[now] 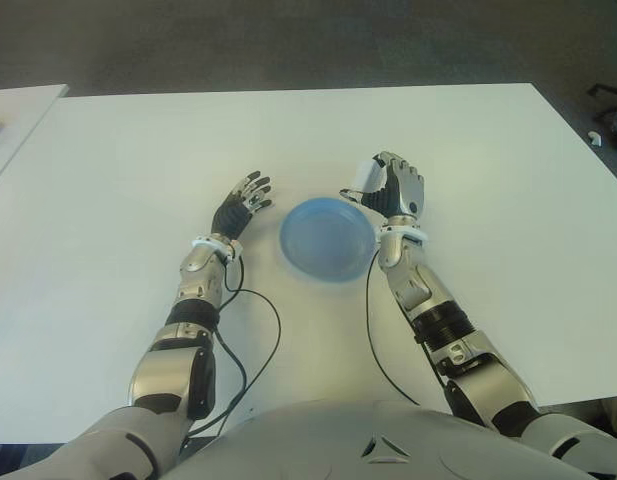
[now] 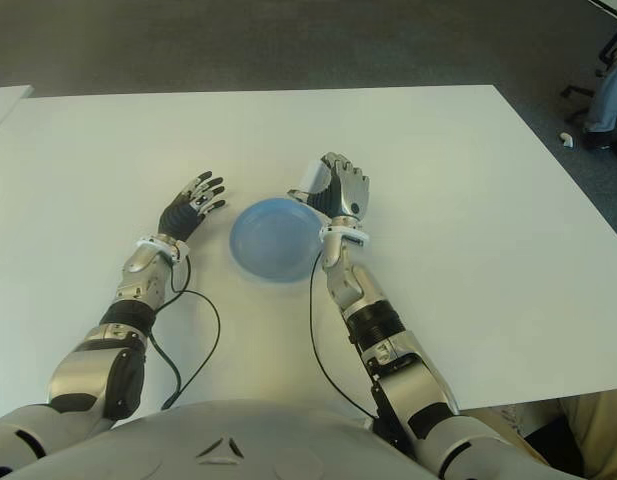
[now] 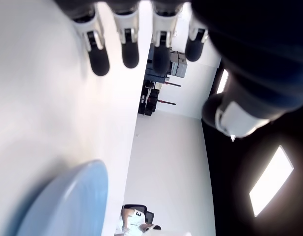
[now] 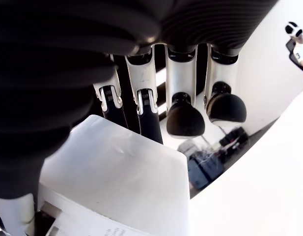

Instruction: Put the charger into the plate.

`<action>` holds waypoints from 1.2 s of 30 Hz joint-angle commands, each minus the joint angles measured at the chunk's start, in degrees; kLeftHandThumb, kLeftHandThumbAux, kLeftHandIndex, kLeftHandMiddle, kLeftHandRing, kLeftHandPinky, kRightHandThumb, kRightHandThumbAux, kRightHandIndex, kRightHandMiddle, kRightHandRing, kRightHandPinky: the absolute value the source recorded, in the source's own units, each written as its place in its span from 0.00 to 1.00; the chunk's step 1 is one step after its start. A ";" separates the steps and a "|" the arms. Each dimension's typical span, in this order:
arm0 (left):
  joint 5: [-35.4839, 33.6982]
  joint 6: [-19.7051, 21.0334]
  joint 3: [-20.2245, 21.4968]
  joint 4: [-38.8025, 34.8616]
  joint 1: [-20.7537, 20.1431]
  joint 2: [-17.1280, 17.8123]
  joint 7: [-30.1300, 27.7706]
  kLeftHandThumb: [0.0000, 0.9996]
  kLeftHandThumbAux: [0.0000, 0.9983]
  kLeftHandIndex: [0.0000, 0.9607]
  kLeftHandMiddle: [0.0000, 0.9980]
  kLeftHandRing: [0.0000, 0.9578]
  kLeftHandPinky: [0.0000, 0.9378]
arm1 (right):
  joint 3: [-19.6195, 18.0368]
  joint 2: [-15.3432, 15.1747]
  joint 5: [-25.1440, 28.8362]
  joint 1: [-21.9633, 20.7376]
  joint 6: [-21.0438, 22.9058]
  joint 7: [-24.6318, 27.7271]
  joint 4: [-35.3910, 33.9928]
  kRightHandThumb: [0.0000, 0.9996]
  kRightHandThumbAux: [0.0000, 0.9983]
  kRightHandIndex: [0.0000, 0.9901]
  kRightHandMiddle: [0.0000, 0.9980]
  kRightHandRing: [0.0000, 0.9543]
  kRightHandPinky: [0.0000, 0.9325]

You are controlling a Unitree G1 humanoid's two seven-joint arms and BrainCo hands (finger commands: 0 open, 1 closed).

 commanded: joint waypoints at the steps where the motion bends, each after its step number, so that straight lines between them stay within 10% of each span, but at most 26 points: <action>1: 0.83 1.02 -0.30 1.32 0.66 -0.47 0.99 0.00 0.63 0.10 0.13 0.10 0.10 | 0.40 -1.47 0.99 0.54 -2.91 4.12 -1.07 0.86 0.68 0.40 0.55 0.89 0.91; 36: 2.04 0.06 -1.55 1.13 0.64 -1.12 3.05 0.00 0.61 0.10 0.13 0.11 0.10 | 1.40 -3.21 7.62 -0.92 -14.62 25.21 0.71 0.86 0.68 0.41 0.54 0.86 0.84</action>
